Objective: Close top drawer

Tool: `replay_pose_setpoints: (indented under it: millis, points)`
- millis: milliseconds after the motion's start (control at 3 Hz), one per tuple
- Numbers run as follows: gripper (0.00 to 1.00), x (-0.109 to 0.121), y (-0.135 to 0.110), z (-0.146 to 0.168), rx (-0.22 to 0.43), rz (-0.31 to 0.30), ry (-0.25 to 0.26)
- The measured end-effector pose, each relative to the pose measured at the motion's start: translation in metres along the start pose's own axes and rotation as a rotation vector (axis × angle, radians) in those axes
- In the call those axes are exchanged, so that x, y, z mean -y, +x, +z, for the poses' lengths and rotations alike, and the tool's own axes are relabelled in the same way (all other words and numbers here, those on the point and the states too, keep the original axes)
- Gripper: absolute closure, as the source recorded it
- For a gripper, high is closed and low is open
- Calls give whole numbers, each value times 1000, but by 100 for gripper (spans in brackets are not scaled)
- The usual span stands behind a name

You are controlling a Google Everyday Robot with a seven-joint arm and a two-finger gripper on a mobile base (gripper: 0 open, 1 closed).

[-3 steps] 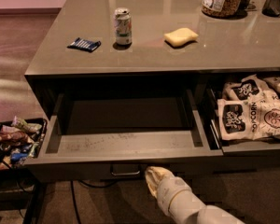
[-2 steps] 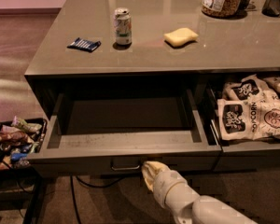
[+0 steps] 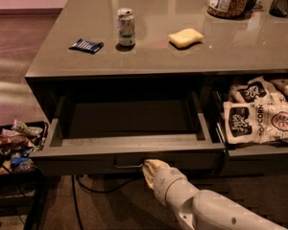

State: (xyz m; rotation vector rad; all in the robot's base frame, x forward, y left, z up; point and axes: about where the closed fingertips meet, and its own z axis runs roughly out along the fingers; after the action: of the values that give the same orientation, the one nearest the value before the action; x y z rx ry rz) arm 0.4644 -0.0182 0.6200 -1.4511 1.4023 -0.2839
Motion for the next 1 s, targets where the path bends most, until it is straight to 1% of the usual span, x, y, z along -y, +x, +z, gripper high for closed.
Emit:
replay_pose_setpoints:
  millis: [333, 667, 1000]
  points:
    - [100, -3, 13, -5, -40, 13, 9]
    - [100, 5, 45, -14, -125, 14, 40]
    - [100, 14, 72, -18, -185, 17, 79]
